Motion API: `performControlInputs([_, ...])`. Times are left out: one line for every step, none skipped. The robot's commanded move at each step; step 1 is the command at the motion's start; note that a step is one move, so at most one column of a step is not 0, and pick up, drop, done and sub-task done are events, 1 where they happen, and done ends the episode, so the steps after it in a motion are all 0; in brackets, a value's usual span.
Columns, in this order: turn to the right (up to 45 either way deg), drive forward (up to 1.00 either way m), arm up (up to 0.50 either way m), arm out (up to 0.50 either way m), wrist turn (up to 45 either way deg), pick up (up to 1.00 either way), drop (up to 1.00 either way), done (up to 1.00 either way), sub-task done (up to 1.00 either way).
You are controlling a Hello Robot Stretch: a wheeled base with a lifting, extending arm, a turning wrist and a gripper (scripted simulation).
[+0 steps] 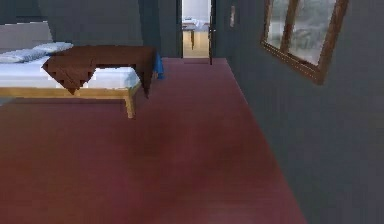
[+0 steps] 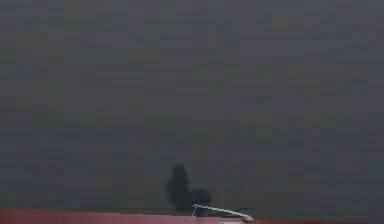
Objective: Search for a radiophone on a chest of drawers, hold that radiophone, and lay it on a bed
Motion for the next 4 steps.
performControlInputs([0.0, 1.0, 0.0, 0.0, 0.0, 0.0, 0.0, 0.0, 0.0])
performControlInputs([0.0, 1.0, 0.0, 0.0, 0.0, 0.0, 0.0, 0.0, 0.0])
performControlInputs([0.0, 1.0, 0.0, 0.0, 0.0, 0.0, 0.0, 0.0, 0.0])
performControlInputs([0.0, 1.0, 0.0, 0.0, 0.0, 0.0, 0.0, 0.0, 0.0])
